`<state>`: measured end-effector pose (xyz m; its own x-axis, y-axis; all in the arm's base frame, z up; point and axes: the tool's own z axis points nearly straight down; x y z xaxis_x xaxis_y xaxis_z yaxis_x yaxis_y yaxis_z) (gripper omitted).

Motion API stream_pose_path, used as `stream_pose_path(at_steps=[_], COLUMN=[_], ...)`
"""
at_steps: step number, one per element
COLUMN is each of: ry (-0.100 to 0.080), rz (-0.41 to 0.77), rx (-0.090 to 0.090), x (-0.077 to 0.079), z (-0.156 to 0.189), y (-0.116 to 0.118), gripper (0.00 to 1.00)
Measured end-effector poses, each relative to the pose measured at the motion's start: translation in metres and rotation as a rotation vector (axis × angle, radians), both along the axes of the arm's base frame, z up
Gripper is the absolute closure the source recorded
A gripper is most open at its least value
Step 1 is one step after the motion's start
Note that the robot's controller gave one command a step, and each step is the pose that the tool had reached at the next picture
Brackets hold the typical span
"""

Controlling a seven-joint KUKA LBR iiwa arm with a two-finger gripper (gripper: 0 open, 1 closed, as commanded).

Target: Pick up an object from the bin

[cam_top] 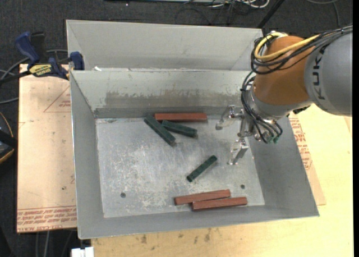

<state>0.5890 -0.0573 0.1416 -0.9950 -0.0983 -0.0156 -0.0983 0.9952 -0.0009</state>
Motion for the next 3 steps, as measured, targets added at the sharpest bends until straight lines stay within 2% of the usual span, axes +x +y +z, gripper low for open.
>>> stream_pose_path(at_steps=[1, 2, 3], ry=[-0.006, -0.006, 0.008], rz=[0.12, 0.12, 0.191], rx=[-0.002, -0.002, -0.002], x=[-0.026, -0.026, -0.043], z=[-0.063, -0.063, 0.096], y=[0.03, 0.03, 0.02], gripper=[1.0, 1.0, 1.0])
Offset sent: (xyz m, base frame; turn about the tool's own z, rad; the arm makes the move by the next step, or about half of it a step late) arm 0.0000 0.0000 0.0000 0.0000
